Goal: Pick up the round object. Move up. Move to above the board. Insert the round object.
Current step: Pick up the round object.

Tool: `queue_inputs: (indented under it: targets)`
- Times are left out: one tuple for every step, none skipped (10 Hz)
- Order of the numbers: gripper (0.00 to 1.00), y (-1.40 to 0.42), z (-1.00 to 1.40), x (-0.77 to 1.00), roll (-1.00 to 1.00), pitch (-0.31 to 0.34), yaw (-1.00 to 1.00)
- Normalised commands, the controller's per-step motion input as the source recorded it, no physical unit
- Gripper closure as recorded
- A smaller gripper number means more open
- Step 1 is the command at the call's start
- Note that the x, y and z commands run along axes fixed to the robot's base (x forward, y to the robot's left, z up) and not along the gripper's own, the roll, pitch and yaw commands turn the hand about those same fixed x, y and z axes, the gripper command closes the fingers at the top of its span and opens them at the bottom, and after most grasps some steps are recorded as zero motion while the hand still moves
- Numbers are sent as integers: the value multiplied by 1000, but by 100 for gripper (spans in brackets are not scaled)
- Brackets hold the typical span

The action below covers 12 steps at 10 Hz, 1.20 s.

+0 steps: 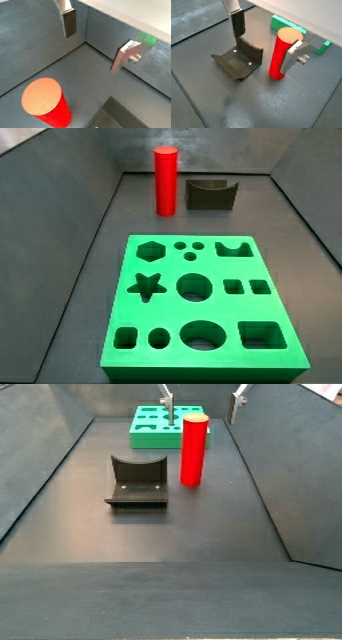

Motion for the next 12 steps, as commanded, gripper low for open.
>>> queue_inputs:
  targets:
    - [0, -154, 0, 0, -9, 0, 40]
    - [0, -529, -106, 0, -11, 0, 0]
    - [0, -960, -51, -360, 3, -46, 197]
    - [0, -963, 0, -334, 0, -50, 166]
    - [0, -757, -120, -246, -6, -57, 117]
    - [0, -671, -237, -66, -21, -30, 146]
    - [0, -354, -177, 251, -83, -16, 0]
    - [0, 0, 106, 666, -164, 59, -277]
    - [0, 0, 149, 543, -193, 90, -197]
    - [0, -37, -169, 214, -200, 0, 0]
    - [0, -254, -509, -29, -126, -124, 26]
    - [0, -240, -511, -131, -124, -116, 23]
